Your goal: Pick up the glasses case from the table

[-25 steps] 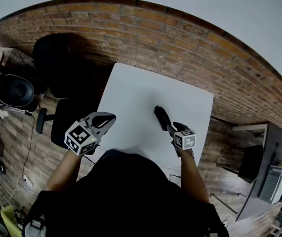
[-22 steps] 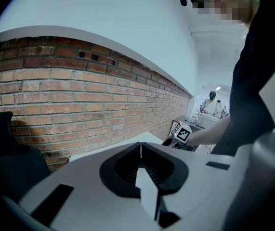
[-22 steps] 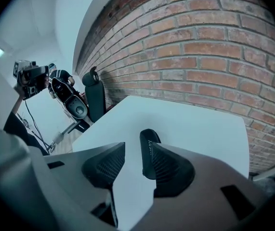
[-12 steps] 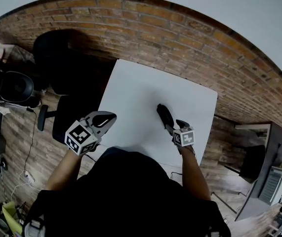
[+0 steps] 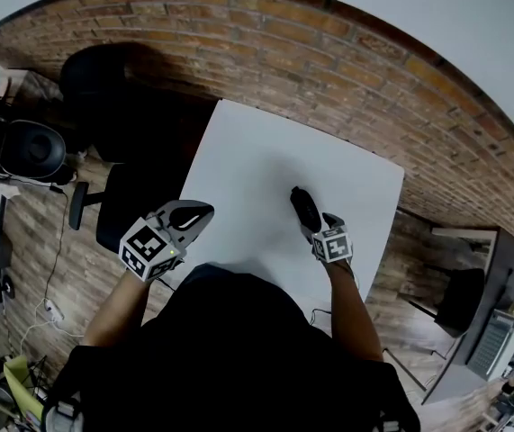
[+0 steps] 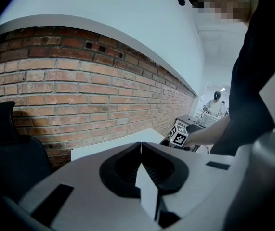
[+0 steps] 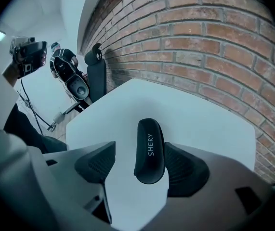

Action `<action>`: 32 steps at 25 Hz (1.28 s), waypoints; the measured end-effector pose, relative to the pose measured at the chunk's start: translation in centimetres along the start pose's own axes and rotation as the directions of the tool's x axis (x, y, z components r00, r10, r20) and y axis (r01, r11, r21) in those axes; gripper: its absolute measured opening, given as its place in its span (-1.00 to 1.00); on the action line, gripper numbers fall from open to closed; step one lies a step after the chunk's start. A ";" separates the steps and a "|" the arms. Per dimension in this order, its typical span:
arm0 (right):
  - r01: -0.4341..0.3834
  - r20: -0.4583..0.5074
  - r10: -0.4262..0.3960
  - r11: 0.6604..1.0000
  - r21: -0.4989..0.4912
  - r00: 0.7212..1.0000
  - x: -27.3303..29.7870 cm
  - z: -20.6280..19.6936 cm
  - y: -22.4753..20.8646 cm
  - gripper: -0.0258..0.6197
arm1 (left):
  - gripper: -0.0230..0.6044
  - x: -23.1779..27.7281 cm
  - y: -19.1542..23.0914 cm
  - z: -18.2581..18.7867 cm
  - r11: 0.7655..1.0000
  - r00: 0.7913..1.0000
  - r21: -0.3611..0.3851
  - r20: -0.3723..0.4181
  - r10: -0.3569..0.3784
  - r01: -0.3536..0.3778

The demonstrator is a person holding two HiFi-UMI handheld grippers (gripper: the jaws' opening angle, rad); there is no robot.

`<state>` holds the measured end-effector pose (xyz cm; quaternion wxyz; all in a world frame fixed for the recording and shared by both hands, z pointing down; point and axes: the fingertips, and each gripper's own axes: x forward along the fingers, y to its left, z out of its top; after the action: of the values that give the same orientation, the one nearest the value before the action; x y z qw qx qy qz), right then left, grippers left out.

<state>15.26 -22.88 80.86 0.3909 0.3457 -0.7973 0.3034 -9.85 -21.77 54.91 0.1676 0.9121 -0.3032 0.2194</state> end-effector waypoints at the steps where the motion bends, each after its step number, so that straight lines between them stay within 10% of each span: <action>1: -0.003 -0.008 0.003 1.000 0.001 1.000 0.3 -0.1 -0.1 0.01 | -0.89 0.0 0.2 -0.1 1.000 1.000 -0.004 -0.004 0.003 -0.003; 32: 0.061 -0.114 -0.056 0.997 0.039 0.992 6.9 -2.0 -2.7 0.15 | -0.89 0.8 3.2 -2.3 0.999 0.999 -0.055 -0.053 -0.004 0.001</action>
<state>15.09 -25.08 88.22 0.4366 0.3594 -0.7567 0.3280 -11.96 -23.64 57.81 0.2008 0.9015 -0.3032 0.2348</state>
